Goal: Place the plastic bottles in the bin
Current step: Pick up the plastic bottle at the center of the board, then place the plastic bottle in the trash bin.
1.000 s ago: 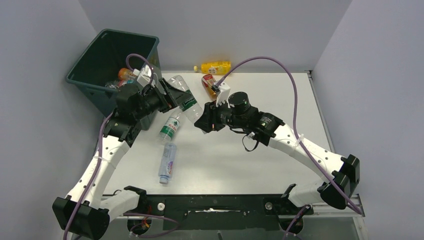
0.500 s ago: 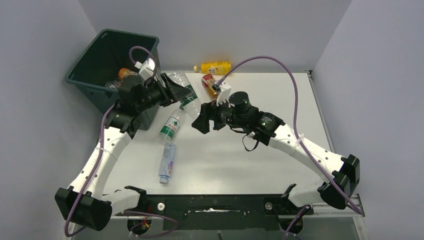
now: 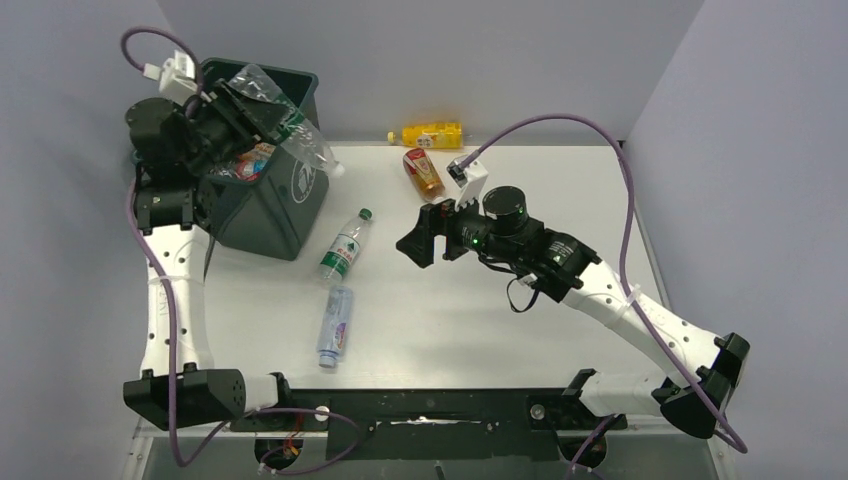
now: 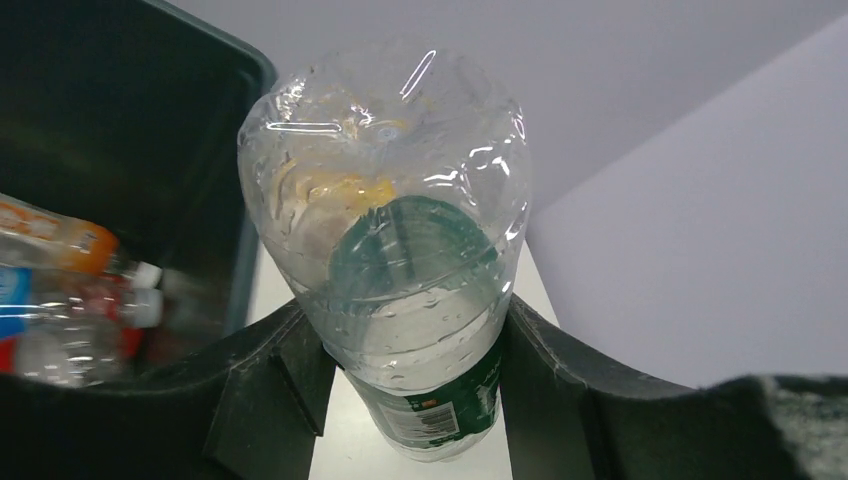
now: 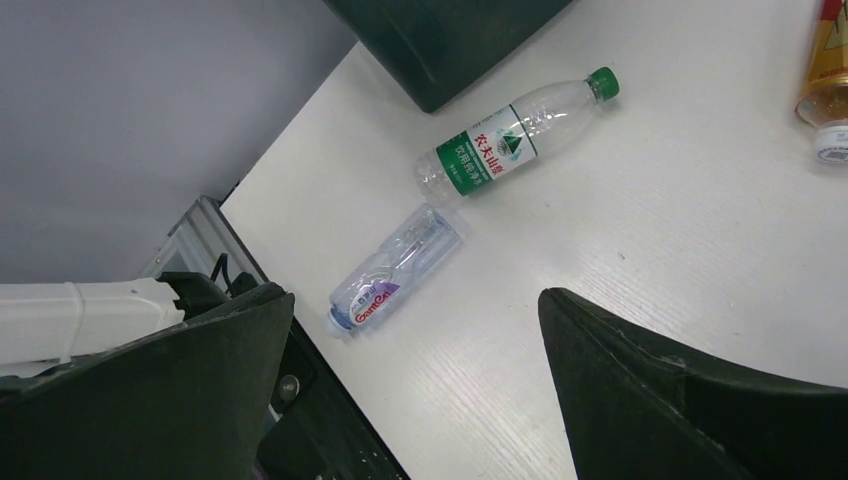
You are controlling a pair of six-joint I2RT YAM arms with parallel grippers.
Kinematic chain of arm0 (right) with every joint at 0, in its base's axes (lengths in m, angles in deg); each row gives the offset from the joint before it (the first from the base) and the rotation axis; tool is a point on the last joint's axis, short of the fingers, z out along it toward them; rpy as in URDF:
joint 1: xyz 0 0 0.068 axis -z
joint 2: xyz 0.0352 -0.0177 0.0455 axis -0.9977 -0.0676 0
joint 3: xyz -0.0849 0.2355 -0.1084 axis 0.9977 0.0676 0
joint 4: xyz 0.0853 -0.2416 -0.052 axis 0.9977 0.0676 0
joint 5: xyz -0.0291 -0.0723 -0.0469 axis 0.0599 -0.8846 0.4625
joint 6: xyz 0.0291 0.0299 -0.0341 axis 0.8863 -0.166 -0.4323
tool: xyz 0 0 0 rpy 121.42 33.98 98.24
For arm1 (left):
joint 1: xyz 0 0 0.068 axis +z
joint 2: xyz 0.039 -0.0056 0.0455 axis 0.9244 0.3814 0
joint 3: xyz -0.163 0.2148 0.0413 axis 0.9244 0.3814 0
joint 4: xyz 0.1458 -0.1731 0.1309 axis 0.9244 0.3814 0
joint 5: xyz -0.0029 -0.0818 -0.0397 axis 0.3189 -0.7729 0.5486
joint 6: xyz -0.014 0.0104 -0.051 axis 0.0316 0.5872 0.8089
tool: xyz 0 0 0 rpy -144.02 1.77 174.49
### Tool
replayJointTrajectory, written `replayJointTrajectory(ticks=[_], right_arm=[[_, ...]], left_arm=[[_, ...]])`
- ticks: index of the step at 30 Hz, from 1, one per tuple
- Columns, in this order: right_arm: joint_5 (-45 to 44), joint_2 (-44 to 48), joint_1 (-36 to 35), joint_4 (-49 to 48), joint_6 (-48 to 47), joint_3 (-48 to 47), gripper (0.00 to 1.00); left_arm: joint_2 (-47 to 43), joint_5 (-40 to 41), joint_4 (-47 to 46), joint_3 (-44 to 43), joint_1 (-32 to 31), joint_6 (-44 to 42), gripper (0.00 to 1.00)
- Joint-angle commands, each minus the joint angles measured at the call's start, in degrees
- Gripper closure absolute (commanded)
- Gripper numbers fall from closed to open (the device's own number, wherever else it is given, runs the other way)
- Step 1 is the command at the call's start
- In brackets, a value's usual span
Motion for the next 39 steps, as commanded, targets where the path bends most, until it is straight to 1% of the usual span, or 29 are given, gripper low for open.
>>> replayJointTrajectory(ticks=[1, 4, 7, 11, 15, 18, 24, 29, 31, 34, 39], right_arm=[[-2.2, 2.1, 0.5, 0.2, -0.8, 1.4, 0.00], [-2.2, 2.3, 0.9, 0.3, -0.6, 2.3, 0.00], [-1.9, 2.2, 1.3, 0.8, -0.6, 2.4, 0.00], [-2.0, 2.4, 2.1, 1.7, -1.0, 2.7, 0.01], [-0.5, 2.2, 4.9, 1.2, -1.1, 3.7, 0.02], [0.8, 1.0, 8.1, 0.6, -1.1, 4.3, 0.01], [0.2, -4.9, 14.1, 3.2, -3.2, 1.7, 0.01], [0.7, -11.2, 17.4, 3.3, -5.7, -1.1, 0.01], [1.4, -13.8, 18.8, 2.2, -6.2, -1.8, 0.02], [3.1, -18.5, 21.1, 0.8, -6.8, -3.3, 0.03], [4.3, -27.0, 23.9, 1.2, -9.8, -9.4, 0.07]], left_arm=[[1.2, -5.7, -2.8, -5.1, 8.8, 0.1, 0.50], [2.9, -5.9, -3.3, -8.0, 13.4, 0.9, 0.50], [4.7, -7.8, -7.2, -9.1, 17.0, 4.2, 0.50], [6.9, -9.1, -9.9, -10.3, 21.7, 6.5, 0.50], [9.3, -10.1, -12.5, -10.2, 25.2, 8.5, 0.50], [10.9, -8.9, -13.0, -10.0, 26.4, 8.2, 0.50], [14.2, -5.8, -8.9, -10.6, 26.6, 4.5, 0.46], [16.6, -1.0, -1.6, -13.1, 25.1, -1.7, 0.32], [18.2, 1.0, 1.6, -15.7, 23.9, -4.1, 0.26], [20.2, 4.9, 6.7, -19.6, 21.5, -7.7, 0.20], [21.4, 10.4, 12.4, -23.1, 17.4, -11.6, 0.17]])
